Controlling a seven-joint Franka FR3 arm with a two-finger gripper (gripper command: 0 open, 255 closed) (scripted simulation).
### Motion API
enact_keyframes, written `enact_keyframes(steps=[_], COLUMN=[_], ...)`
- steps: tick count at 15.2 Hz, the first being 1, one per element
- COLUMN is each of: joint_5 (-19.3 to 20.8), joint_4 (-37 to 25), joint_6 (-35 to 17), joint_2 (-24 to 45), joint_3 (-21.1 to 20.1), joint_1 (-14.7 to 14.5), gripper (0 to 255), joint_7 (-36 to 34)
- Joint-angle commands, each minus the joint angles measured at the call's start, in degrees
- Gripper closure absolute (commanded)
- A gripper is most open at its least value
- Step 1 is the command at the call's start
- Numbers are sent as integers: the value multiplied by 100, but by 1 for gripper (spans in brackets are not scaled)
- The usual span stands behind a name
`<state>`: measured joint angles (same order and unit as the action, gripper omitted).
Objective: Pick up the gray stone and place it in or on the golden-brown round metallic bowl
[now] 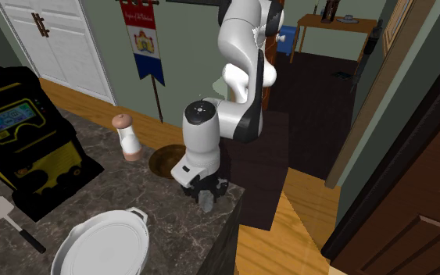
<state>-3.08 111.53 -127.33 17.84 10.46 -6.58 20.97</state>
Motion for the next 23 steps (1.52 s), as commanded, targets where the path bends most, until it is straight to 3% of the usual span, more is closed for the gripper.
enact_keyframes(steps=[1, 6, 23], joint_5=[8, 14, 158], joint_4=[7, 29, -531], joint_6=[-20, -16, 1132], joint_2=[55, 28, -570], joint_3=[19, 18, 63], joint_1=[20, 12, -25], gripper=[255, 255, 255], joint_7=[5, -8, -89])
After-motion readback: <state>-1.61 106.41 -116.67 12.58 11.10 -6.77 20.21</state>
